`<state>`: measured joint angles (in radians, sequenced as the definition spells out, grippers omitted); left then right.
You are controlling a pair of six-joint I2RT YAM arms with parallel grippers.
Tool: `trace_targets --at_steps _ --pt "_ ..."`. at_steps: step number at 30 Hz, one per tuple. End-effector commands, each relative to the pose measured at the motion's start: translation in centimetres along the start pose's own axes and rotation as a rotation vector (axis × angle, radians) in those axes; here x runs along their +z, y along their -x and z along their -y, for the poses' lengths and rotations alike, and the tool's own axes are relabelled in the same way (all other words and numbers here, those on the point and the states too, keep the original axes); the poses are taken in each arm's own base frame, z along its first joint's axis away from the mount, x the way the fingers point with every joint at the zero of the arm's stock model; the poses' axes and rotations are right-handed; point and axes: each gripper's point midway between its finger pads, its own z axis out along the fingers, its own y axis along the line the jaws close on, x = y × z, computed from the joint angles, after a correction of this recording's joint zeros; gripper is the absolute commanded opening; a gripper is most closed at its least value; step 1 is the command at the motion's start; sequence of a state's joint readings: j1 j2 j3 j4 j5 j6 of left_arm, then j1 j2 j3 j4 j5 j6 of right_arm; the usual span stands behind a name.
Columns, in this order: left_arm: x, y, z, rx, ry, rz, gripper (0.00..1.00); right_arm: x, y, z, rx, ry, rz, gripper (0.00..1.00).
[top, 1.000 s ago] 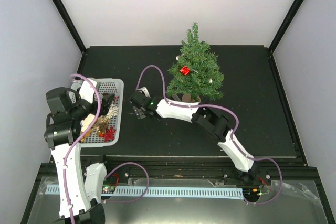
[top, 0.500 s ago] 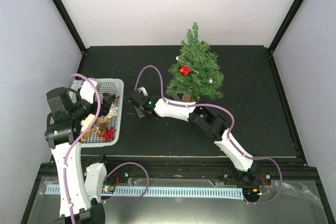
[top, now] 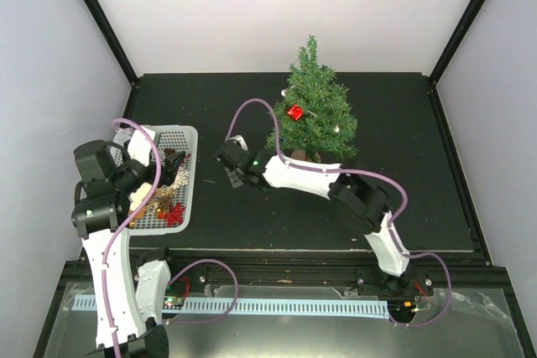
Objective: Decorate the small christmas tree
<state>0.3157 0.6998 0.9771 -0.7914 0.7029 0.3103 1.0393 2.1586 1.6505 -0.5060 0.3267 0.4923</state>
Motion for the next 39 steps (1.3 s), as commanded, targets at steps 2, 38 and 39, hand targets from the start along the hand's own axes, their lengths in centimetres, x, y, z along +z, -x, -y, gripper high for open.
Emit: trace_targets --at_steps 2,38,39 --pt "-0.5 0.5 0.3 0.015 0.000 0.022 0.83 -7.5 2.5 -0.3 -0.014 0.111 0.094 0.36" --pt "0.0 0.1 0.4 0.004 -0.032 0.019 0.85 -29.3 4.5 23.8 0.324 -0.098 0.410 0.40" --pt "-0.1 0.2 0.5 0.005 -0.031 0.020 0.85 -29.1 4.5 24.0 0.329 -0.098 0.405 0.40"
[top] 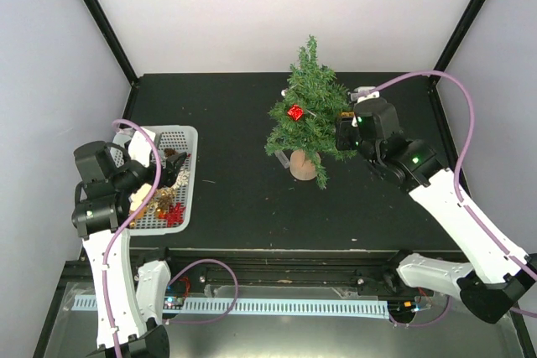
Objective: Decorate the small christmas tree
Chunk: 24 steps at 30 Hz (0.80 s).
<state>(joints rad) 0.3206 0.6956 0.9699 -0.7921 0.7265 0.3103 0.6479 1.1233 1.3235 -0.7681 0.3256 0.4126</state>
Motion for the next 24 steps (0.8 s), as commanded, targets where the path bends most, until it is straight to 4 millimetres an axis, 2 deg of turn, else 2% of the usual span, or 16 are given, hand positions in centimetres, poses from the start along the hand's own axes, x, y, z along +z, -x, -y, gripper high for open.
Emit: trace_targets --at_steps 1,24 --pt "0.0 0.2 0.2 0.011 -0.014 0.015 0.85 1.0 0.0 0.4 0.007 0.013 -0.011 0.39" --pt "0.1 -0.2 0.3 0.009 -0.022 0.014 0.88 4.4 1.3 0.3 -0.014 -0.039 -0.040 0.39"
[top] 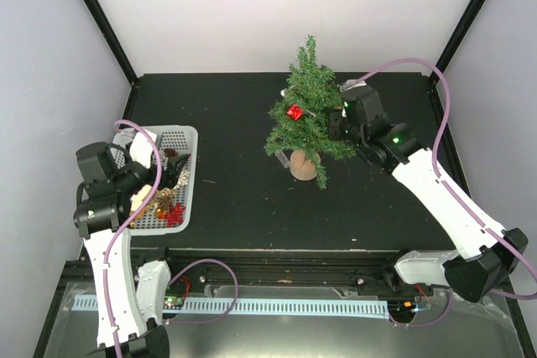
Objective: Decorate the small christmas tree
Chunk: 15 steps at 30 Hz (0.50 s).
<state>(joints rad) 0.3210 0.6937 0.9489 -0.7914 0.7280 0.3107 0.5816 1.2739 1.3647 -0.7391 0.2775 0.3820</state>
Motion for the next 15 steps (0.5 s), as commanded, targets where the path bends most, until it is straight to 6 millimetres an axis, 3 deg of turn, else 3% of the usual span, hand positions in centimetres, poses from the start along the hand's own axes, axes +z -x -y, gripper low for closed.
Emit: trace_targets --at_steps 1,10,15 --pt "-0.18 0.51 0.32 0.021 -0.017 0.027 0.88 -0.30 1.68 -0.07 0.001 -0.003 0.034 0.39" --pt "-0.20 0.39 0.48 0.021 -0.024 0.026 0.88 0.56 1.24 -0.36 0.000 -0.003 -0.005 0.39" --pt "-0.19 0.29 0.47 0.020 -0.024 0.025 0.88 -0.03 1.43 -0.29 0.011 0.003 0.003 0.41"
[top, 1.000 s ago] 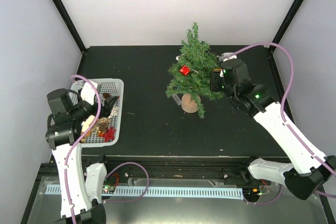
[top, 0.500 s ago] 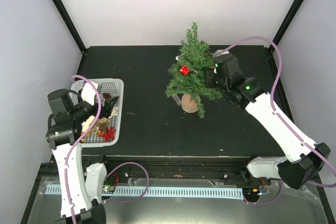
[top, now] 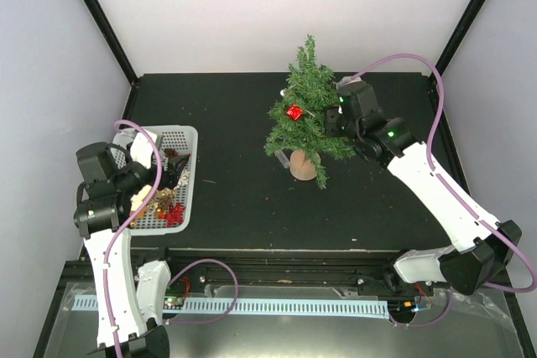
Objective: Decorate the small christmas tree
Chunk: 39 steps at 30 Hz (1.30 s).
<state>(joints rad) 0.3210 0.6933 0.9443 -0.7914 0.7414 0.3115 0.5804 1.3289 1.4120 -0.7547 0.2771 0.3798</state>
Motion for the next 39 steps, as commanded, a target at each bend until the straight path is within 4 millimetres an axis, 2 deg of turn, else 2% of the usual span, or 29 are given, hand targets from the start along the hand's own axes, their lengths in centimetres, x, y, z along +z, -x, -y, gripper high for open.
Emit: trace_targets --at_steps 1,11,20,25,31,39 --pt "-0.3 0.4 0.3 0.023 -0.011 0.024 0.88 -1.2 1.1 0.1 0.021 0.014 0.029 0.42" --pt "-0.4 0.4 0.5 0.028 -0.013 0.027 0.88 -2.4 1.6 0.2 0.030 0.026 0.039 0.53" --pt "-0.6 0.3 0.6 0.034 -0.009 0.030 0.89 -2.6 1.7 0.1 0.046 0.034 0.042 0.54" --pt "-0.6 0.2 0.5 0.031 -0.007 0.030 0.90 -2.7 1.7 0.2 0.054 0.033 0.047 0.46" --pt "-0.6 0.2 0.5 0.032 -0.006 0.033 0.91 -1.7 1.3 0.5 0.061 0.024 0.035 0.33" --pt "-0.6 0.0 0.6 0.032 -0.009 0.033 0.92 -0.1 0.9 0.3 0.066 0.032 0.018 0.32"
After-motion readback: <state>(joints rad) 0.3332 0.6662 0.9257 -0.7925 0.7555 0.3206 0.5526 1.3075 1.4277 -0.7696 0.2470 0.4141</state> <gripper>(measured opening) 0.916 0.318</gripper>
